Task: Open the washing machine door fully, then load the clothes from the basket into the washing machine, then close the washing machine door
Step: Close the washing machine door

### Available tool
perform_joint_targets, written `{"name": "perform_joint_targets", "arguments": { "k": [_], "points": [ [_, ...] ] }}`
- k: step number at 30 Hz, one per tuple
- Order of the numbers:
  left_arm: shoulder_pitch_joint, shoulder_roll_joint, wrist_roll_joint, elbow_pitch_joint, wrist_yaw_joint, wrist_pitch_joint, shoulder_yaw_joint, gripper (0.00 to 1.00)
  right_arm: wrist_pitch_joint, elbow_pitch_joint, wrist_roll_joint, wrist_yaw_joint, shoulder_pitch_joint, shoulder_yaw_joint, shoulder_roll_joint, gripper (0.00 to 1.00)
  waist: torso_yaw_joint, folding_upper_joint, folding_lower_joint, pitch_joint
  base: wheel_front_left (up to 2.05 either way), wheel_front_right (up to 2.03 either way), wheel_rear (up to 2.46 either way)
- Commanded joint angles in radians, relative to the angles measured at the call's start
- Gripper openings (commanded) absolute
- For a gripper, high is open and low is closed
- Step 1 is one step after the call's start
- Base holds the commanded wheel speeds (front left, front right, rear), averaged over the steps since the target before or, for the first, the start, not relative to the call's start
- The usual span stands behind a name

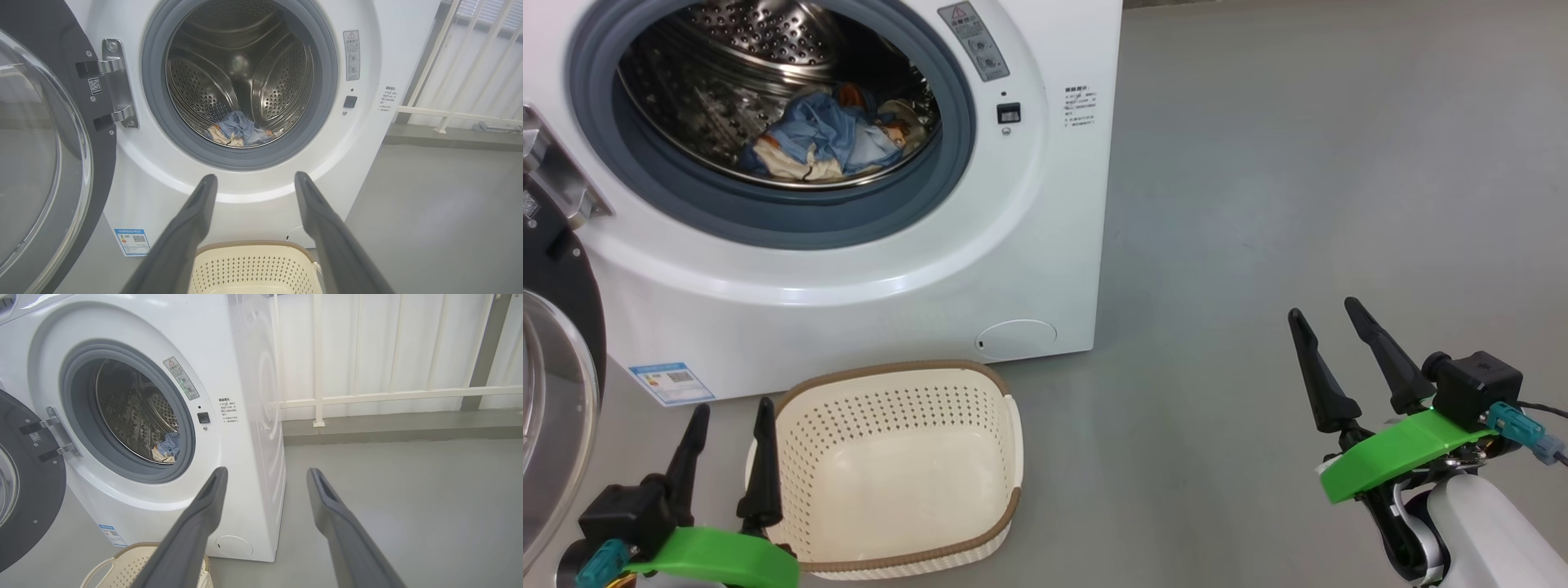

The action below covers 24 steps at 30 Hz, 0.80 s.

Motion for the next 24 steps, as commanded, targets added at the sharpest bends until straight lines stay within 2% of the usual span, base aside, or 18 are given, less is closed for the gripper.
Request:
{"name": "perform_joint_targets", "arguments": {
  "k": [1,16,24],
  "points": [
    [-0.029,0.033,-0.005,-0.012,0.000,-0.010,0.032,1.00,-0.008,-0.019,0.000,0.004,0.002,0.016,-0.010,1.00,0.000,0.0000,0.0000,-0.001,0.00,0.00,0.00],
    [-0.031,0.037,-0.013,-0.006,0.002,-0.010,0.023,1.00,-0.008,-0.016,0.004,0.004,0.006,0.020,-0.012,1.00,0.007,0.0000,0.0000,-0.011,0.00,0.00,0.00],
    [-0.027,0.038,-0.019,-0.003,0.008,-0.012,0.023,1.00,-0.008,-0.016,0.001,0.004,0.014,0.012,-0.008,1.00,0.056,0.0000,0.0000,-0.025,0.00,0.00,0.00]
  ]
}}
